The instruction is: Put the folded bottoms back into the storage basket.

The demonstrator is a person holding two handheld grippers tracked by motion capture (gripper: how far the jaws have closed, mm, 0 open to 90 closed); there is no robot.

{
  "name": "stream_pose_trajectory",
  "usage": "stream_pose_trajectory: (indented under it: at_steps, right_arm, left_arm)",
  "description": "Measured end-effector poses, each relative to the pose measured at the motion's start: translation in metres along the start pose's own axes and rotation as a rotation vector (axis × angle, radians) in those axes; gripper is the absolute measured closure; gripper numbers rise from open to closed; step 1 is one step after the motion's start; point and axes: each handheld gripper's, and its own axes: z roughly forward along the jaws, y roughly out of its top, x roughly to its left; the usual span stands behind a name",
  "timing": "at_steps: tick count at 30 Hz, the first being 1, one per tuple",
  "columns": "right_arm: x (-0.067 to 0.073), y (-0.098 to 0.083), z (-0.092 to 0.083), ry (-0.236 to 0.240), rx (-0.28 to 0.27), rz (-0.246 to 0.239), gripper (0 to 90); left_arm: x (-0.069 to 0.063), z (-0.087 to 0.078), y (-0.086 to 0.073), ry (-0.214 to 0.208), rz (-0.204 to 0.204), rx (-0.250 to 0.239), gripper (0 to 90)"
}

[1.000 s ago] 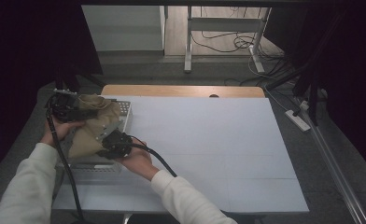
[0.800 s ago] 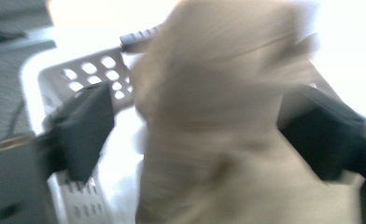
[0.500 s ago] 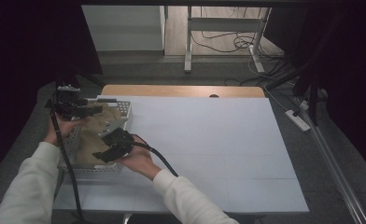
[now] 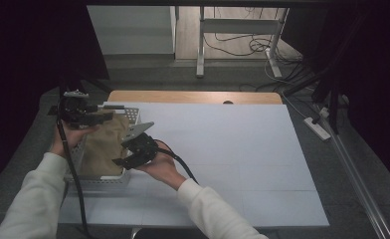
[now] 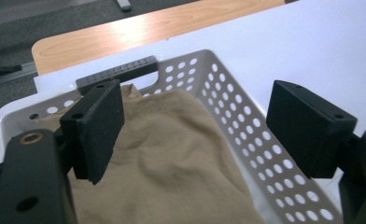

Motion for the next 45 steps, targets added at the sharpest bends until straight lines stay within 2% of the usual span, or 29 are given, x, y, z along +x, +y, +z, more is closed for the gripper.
stream_pose_trajectory:
  at_steps: [6, 13, 22, 28, 32, 36, 41, 45]
  right_arm:
    - [-0.003, -0.01, -0.018, -0.006, 0.004, -0.005, 36.5]
    - [-0.01, -0.026, -0.046, -0.025, -0.006, 0.008, 36.4]
    - [-0.021, -0.053, -0.091, -0.067, -0.019, 0.037, 36.0]
    - [-0.024, -0.073, -0.13, -0.103, -0.022, 0.05, 35.8]
    - [-0.024, -0.089, -0.159, -0.141, -0.026, 0.064, 35.8]
    - [-0.024, -0.105, -0.189, -0.193, -0.03, 0.084, 35.8]
    - [-0.024, -0.13, -0.225, -0.247, -0.026, 0.118, 35.8]
    - [-0.021, -0.153, -0.252, -0.291, -0.019, 0.148, 35.8]
  left_arm:
    - [-0.011, -0.004, -0.005, -0.002, 0.004, -0.007, 21.3]
    - [-0.027, -0.009, -0.014, -0.014, -0.016, -0.032, 21.9]
    - [-0.061, -0.018, -0.024, -0.028, 0.013, -0.038, 22.2]
    - [-0.089, -0.016, -0.033, -0.065, 0.025, -0.051, 22.2]
    - [-0.11, -0.013, -0.039, -0.067, 0.051, -0.047, 22.1]
    - [-0.126, -0.013, -0.047, -0.081, 0.06, -0.053, 22.1]
    - [-0.141, -0.013, -0.059, -0.103, 0.072, -0.05, 22.1]
    - [-0.151, -0.012, -0.071, -0.112, 0.099, -0.026, 21.6]
